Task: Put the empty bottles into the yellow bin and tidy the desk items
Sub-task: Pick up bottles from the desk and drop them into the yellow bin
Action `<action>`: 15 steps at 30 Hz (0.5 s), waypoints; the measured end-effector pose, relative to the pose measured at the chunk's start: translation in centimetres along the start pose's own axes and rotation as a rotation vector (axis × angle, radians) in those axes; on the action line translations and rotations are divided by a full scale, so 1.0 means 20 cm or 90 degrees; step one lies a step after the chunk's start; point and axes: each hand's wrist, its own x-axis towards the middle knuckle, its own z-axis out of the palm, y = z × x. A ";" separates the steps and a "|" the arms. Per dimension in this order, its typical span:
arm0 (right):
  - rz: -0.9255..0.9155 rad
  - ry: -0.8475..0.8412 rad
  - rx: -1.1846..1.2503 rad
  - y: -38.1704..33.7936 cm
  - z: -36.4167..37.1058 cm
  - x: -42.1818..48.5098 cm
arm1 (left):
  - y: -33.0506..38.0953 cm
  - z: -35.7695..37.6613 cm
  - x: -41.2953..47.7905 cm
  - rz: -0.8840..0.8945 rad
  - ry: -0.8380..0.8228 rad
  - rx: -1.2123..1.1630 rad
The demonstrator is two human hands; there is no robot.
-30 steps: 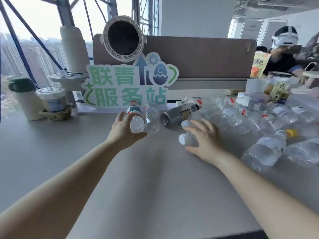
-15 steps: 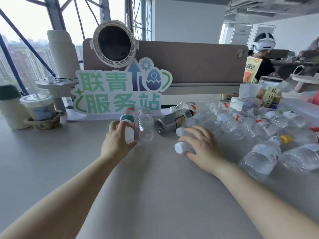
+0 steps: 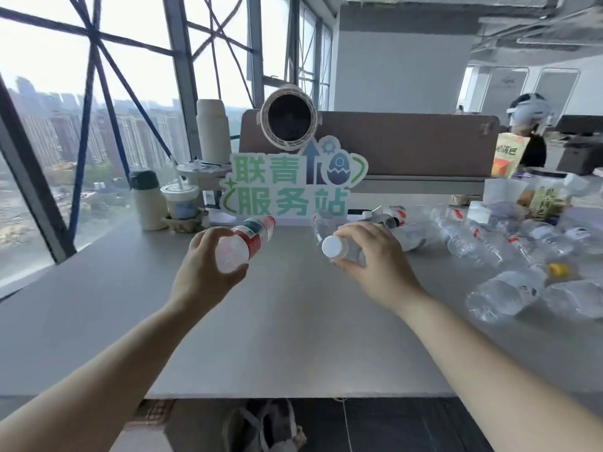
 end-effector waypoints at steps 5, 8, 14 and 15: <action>-0.014 0.030 0.158 -0.48 0.05 0.04 | -0.05 -0.52 -0.24 -0.008 0.112 0.017; -0.026 0.050 0.270 -0.81 0.10 0.06 | -0.12 -0.86 -0.41 0.001 0.176 0.046; -0.069 0.041 0.475 -1.48 0.27 0.12 | -0.33 -1.51 -0.78 0.005 0.270 0.070; -0.076 0.037 0.508 -1.59 0.33 0.13 | -0.38 -1.61 -0.84 -0.004 0.285 0.077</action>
